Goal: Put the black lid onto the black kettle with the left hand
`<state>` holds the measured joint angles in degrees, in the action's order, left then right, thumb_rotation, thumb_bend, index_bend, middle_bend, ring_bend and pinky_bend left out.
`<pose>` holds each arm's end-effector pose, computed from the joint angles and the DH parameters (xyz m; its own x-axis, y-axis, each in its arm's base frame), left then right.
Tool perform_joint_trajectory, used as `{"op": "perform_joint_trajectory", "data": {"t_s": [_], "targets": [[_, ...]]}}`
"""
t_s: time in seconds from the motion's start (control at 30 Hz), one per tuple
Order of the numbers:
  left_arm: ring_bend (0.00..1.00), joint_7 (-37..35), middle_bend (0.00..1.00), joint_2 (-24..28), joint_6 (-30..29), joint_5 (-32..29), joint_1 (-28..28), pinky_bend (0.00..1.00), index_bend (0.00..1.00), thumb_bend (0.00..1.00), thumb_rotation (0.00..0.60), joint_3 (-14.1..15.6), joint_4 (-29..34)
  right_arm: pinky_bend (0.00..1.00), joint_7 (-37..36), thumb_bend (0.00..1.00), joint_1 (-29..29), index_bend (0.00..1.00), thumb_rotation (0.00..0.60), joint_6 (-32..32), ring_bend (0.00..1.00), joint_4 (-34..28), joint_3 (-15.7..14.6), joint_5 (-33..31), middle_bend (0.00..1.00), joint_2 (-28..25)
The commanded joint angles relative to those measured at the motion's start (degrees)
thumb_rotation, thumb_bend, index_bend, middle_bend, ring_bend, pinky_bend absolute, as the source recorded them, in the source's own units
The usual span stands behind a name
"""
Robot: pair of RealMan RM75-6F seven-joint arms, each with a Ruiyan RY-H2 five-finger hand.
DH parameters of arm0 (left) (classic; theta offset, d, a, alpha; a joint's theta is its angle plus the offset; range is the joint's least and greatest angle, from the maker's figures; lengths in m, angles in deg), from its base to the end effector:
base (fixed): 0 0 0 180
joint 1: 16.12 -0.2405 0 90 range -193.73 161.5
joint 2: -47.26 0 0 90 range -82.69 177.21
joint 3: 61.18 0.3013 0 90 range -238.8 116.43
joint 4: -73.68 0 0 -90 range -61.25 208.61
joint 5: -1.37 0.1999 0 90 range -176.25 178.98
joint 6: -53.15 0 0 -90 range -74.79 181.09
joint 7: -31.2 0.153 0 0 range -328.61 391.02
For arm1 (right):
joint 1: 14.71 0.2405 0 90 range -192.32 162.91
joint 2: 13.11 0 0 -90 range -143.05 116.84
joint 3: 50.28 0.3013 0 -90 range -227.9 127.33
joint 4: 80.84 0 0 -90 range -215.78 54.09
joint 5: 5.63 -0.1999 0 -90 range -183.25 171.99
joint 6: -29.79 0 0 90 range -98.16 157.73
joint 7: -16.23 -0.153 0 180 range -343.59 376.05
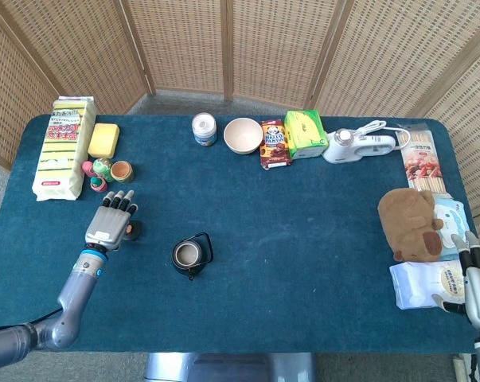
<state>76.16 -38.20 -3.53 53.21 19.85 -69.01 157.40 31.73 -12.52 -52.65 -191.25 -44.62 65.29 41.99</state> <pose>-0.2676 0.3633 0.0165 0.7344 0.2825 0.6172 0.6755 -0.2152 -0.7052 -0.3349 -0.1776 0.2248 0.4563 -0.0932 0.8849 -0.8521 0.2408 0.4647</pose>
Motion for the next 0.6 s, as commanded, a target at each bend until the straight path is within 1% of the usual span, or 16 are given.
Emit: {"op": "perform_joint_trajectory", "data": {"t_s": [0.03, 0.37, 0.53, 0.6], "targets": [[0.00, 0.5, 0.00, -0.4, -0.3, -0.6, 0.4, 0.07, 0.21, 0.10, 0.600, 0.4, -0.3, 0.00, -0.2, 0.11, 0.1, 0.05, 0.600, 0.1, 0.00, 0.0, 0.0, -0.2, 0.00, -0.1], [0.00, 0.7, 0.00, -2.0, -0.2, -2.9, 1.6, 0.07, 0.21, 0.14, 0.600, 1.0, -1.4, 0.00, -0.7, 0.11, 0.2, 0.05, 0.600, 0.1, 0.00, 0.1, -0.1, -0.3, 0.00, -0.3], [0.00, 1.3, 0.00, -2.6, -0.4, -3.6, 2.1, 0.07, 0.29, 0.14, 0.600, 1.3, -1.9, 0.00, -1.0, 0.11, 0.2, 0.05, 0.600, 0.0, 0.00, 0.1, 0.0, -0.3, 0.00, -0.4], [0.00, 1.5, 0.00, -2.7, -0.6, -3.9, 2.2, 0.07, 0.30, 0.15, 0.600, 1.5, -2.0, 0.00, -1.2, 0.11, 0.2, 0.06, 0.600, 0.1, 0.00, 0.1, 0.0, -0.3, 0.00, -0.4]]}}
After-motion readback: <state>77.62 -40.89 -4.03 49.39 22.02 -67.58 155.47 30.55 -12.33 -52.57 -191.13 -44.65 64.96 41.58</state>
